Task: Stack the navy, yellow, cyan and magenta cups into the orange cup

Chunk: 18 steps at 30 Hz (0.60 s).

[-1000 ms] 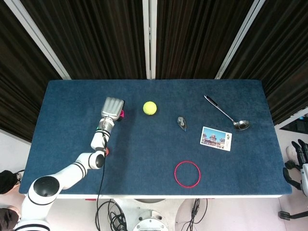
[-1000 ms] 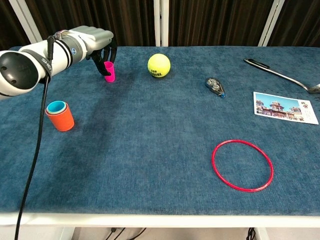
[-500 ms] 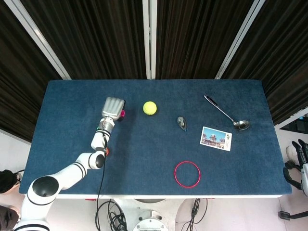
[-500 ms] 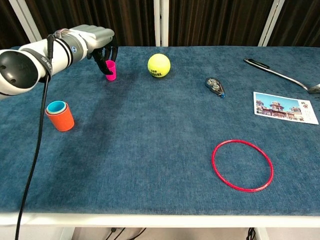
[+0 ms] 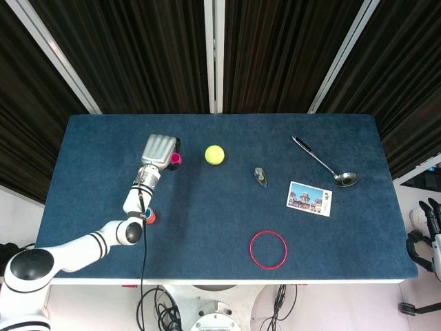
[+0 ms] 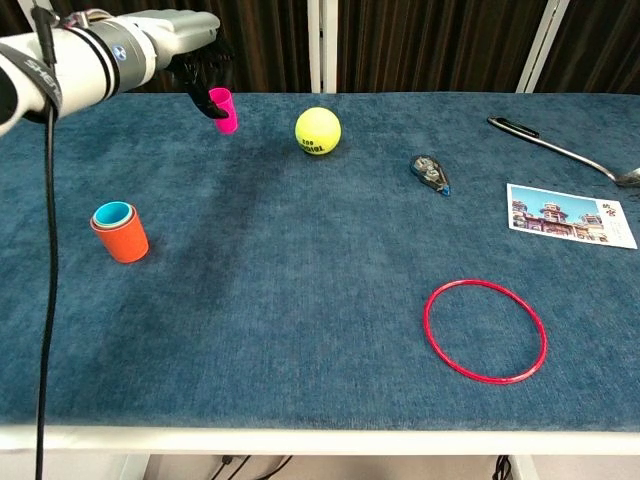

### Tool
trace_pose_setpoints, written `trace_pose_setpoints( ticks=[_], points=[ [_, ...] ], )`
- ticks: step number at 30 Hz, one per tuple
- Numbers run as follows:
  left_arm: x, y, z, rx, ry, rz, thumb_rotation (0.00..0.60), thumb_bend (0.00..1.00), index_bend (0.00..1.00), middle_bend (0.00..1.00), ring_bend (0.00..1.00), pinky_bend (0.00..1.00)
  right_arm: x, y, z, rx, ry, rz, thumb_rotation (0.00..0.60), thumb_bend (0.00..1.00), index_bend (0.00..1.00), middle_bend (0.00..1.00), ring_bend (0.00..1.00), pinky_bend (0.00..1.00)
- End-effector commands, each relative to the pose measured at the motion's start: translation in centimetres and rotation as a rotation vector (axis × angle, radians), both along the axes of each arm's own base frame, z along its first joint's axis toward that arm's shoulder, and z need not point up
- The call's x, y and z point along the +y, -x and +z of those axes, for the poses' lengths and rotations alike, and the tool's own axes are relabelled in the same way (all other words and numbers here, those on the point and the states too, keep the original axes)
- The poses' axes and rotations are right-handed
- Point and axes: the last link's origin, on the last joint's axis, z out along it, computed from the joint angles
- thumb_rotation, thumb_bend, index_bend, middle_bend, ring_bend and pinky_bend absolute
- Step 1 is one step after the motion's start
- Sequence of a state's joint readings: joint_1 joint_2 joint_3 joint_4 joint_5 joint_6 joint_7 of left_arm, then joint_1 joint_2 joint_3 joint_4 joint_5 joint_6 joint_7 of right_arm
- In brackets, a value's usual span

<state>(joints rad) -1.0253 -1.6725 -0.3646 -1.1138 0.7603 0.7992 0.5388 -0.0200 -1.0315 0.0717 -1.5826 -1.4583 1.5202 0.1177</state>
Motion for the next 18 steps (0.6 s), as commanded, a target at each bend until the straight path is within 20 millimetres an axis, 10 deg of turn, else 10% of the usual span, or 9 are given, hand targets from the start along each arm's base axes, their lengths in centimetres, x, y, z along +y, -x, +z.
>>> trace_pose_setpoints(
  ticks=[1,18],
  points=[
    [-3.1,0.3,4.4,-0.01,0.024,0.022,0.6,0.26,0.55,0.58,0.59,0.61,0.1,-0.2,-0.1,0.003,-0.004,0.005,0.6,0.35,0.0,0.0,0.0,0.0],
    [-13.1,3.2,7.1,0.091,0.158,0.09,0.6,0.26,0.55,0.58,0.6,0.61,0.9,-0.4,-1.4,0.004,-0.04,0.016,0.6,0.35,0.0,0.0,0.0,0.0]
  ],
)
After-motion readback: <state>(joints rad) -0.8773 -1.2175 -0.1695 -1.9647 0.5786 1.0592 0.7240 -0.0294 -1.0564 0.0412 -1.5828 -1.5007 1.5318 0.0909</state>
